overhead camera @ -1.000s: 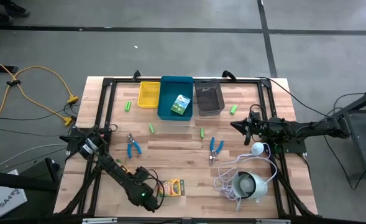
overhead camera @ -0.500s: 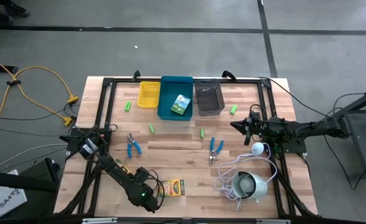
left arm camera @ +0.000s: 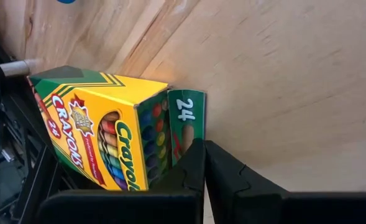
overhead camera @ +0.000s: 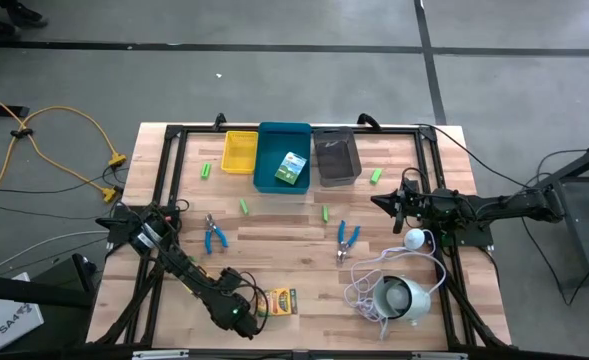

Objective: Pick & Place School Supplies
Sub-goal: Put the crayon box into the blue bin

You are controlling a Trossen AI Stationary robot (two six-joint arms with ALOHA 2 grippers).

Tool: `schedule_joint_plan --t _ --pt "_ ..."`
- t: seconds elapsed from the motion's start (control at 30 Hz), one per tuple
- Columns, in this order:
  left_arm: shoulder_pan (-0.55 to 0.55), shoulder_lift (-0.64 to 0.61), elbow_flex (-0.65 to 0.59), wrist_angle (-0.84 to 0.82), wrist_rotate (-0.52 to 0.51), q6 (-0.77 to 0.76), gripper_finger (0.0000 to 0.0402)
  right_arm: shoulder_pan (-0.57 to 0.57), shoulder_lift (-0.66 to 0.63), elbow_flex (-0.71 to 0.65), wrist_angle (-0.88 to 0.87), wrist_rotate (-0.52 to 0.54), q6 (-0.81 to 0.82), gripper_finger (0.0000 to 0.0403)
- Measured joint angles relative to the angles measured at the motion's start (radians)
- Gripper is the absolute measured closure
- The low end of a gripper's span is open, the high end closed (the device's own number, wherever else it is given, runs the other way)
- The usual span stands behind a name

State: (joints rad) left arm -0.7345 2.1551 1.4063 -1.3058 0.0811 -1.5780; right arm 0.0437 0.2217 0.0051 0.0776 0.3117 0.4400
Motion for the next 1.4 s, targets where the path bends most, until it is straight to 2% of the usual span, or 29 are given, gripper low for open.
schedule_joint_plan --t 0.3,1.17,1.4 --pt "0.0 0.0 -0.001 0.013 0.004 0.0 0.0382 0.0 0.0 0.0 0.0 0.0 0.0 0.04" --pt "0.009 -0.001 0.0 0.029 0.036 0.029 0.038 0.0 0.0 0.0 0.0 0.0 0.0 0.04" --pt "0.036 -0.001 0.0 0.023 0.105 -0.043 0.038 0.0 0.0 0.0 0.0 0.0 0.0 0.04"
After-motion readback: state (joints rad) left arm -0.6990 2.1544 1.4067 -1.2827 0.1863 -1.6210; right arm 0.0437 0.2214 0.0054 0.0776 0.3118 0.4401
